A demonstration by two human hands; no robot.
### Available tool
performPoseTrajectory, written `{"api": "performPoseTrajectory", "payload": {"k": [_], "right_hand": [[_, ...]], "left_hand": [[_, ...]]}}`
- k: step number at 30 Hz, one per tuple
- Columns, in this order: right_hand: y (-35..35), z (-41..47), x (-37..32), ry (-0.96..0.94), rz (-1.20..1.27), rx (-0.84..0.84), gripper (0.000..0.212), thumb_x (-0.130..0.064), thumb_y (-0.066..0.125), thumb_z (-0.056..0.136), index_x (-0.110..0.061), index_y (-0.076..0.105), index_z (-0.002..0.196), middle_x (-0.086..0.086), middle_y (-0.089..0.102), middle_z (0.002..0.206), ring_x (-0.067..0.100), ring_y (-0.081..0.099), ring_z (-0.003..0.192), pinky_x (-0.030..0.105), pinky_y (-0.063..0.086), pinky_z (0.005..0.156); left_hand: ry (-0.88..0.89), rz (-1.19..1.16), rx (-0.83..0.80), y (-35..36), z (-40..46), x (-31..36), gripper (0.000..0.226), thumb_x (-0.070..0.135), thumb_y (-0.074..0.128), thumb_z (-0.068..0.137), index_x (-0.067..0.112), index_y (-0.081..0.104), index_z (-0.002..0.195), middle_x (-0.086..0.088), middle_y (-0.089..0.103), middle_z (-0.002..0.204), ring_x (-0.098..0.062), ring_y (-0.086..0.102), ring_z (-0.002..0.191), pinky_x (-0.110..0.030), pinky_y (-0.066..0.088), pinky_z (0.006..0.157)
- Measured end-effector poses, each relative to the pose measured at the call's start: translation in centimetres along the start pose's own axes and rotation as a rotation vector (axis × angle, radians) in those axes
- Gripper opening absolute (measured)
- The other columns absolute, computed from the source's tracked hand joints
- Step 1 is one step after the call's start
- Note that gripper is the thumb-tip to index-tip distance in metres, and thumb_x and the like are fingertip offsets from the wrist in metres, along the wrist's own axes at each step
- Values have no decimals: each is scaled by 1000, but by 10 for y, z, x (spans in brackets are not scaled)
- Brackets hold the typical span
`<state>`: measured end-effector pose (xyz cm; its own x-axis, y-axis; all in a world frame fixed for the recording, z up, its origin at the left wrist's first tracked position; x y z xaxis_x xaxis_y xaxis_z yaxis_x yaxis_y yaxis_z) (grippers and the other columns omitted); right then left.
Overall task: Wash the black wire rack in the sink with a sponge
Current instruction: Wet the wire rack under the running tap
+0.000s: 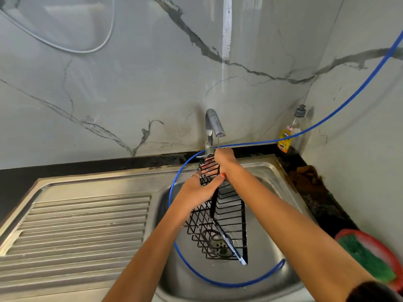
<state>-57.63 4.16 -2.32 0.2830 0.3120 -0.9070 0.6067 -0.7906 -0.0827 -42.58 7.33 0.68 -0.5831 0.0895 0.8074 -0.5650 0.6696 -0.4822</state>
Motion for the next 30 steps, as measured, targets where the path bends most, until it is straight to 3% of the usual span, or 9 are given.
{"api": "performPoseTrajectory", "payload": {"k": [3, 5, 9, 12, 15, 18, 22, 24, 30], "right_hand": [[7, 2, 2, 47, 67, -56, 30, -13, 37, 94, 6, 52, 113, 20, 67, 99, 30, 69, 66, 42, 59, 62], [12, -5, 1, 44, 109, -94, 35, -7, 28, 95, 3, 44, 125, 21, 65, 85, 25, 64, 50, 42, 57, 53], [20, -9, -6, 38, 295, -210, 46, -2, 23, 96, -8, 27, 141, 15, 54, 81, 24, 66, 70, 53, 50, 89], [11, -19, -19, 66, 232, -346, 30, -4, 28, 99, -5, 38, 128, 19, 51, 99, 31, 62, 96, 50, 45, 93], [-10, -27, -31, 28, -47, -486, 37, -10, 39, 100, 3, 38, 135, 28, 49, 129, 40, 51, 119, 48, 42, 101], [-28, -21, -40, -24, -262, -527, 37, -21, 43, 101, 6, 51, 125, 28, 56, 124, 33, 59, 109, 39, 48, 97], [-41, -17, -45, 25, -334, -710, 43, -30, 40, 102, 5, 62, 109, 24, 68, 106, 30, 68, 97, 34, 55, 88], [-44, -15, -46, 7, -417, -689, 44, -32, 39, 102, 4, 63, 107, 21, 70, 100, 29, 69, 92, 33, 56, 84], [-38, 1, -43, -193, -452, -366, 20, -17, 52, 95, -2, 65, 97, 14, 69, 88, 22, 67, 75, 27, 57, 69]], "left_hand": [[-72, 137, -125, -2, 1, 2, 74, 54, 58, 85, 26, 31, 148, -5, 38, 149, -24, 39, 133, -31, 35, 92], [-126, 157, -171, -4, 4, -1, 81, 40, 63, 83, 24, 22, 151, -7, 34, 150, -25, 39, 126, -34, 38, 92], [-167, -83, -151, 0, 9, -18, 83, 15, 59, 76, 32, 22, 148, 0, 43, 129, -17, 40, 108, -31, 40, 76], [-171, -255, -100, 5, 14, -35, 81, 13, 60, 78, 35, 23, 147, 5, 44, 131, -19, 42, 114, -33, 40, 82], [-210, -370, -34, 5, 22, -50, 67, 28, 60, 88, 30, 30, 147, 1, 50, 136, -27, 51, 120, -39, 46, 92], [-224, -450, 6, 5, 21, -58, 47, 42, 50, 96, 30, 40, 140, 7, 55, 107, -22, 54, 91, -27, 41, 56], [-215, -513, 37, 7, 23, -70, 49, 46, 48, 96, 32, 39, 142, 13, 55, 107, -25, 58, 102, -30, 42, 63], [-214, -533, 45, 4, 24, -74, 47, 47, 48, 96, 32, 42, 140, 11, 55, 116, -28, 59, 108, -32, 45, 69], [-218, -608, 64, -1, 24, -85, 46, 46, 48, 97, 26, 44, 139, -10, 51, 140, -15, 59, 80, -27, 45, 61]]}}
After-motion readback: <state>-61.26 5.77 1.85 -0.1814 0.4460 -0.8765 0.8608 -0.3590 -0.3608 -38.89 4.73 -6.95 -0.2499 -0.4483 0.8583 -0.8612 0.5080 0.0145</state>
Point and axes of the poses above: each hand's wrist, its own z-axis towards the middle knuckle, its own y-axis out of the palm, x = y × z, the point moved 2 cm from there along z, towards the middle knuckle
